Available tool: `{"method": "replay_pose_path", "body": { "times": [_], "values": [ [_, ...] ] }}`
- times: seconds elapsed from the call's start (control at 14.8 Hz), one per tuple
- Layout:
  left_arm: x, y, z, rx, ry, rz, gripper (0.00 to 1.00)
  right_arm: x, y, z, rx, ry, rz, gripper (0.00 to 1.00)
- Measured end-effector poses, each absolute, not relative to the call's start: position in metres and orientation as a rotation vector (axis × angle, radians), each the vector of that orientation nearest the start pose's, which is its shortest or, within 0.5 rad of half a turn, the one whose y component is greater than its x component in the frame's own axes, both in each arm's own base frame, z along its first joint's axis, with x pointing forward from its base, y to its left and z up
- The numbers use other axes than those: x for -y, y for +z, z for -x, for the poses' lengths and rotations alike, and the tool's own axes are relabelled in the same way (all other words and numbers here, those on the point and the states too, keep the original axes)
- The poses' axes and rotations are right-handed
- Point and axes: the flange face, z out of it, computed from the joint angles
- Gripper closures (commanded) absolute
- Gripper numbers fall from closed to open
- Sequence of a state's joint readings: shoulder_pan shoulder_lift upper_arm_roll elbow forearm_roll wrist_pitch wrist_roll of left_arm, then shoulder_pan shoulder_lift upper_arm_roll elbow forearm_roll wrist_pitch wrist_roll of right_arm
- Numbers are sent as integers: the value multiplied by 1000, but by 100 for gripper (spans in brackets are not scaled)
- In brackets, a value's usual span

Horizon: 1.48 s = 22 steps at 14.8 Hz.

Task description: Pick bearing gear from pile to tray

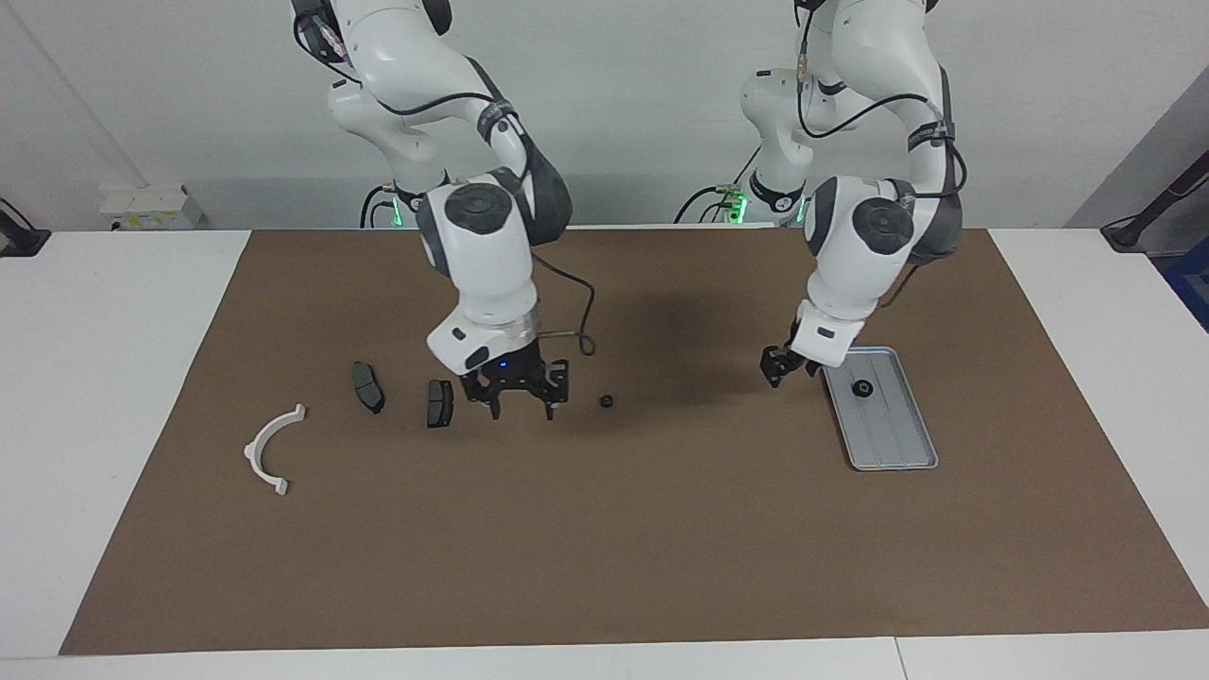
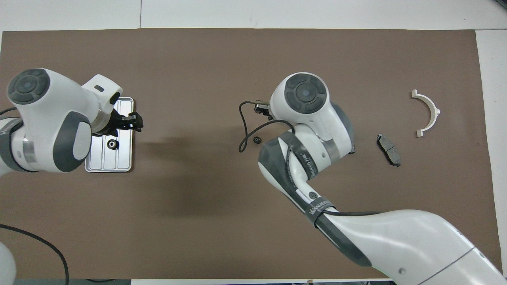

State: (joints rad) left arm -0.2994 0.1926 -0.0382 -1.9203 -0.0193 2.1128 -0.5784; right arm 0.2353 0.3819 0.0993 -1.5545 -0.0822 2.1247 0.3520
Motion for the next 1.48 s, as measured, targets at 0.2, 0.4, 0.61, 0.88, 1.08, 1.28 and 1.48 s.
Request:
{"method": "replay_pose_path", "body": {
  "times": [0.2, 0.4, 0.61, 0.88, 1.08, 1.28, 1.48],
  "values": [
    [277, 400, -560, 543, -20, 3140, 19, -111, 466, -683, 312, -348, 3126, 13],
    [372, 375, -548, 612, -5, 3133, 19, 3, 465, -693, 533, -338, 3149, 12],
    [426, 343, -537, 600, 6, 3136, 19, 81, 494, -684, 578, -282, 3170, 12],
    [448, 315, -530, 592, 36, 3117, 20, 82, 570, -649, 456, -181, 3184, 12],
    [448, 310, -532, 603, 39, 3111, 24, 63, 610, -626, 262, -144, 3172, 12],
    [449, 310, -531, 606, 36, 3112, 35, 53, 625, -609, 128, -83, 3165, 12],
    [454, 310, -528, 610, 30, 3119, 48, 45, 635, -597, 82, -38, 3148, 12]
  ]
}}
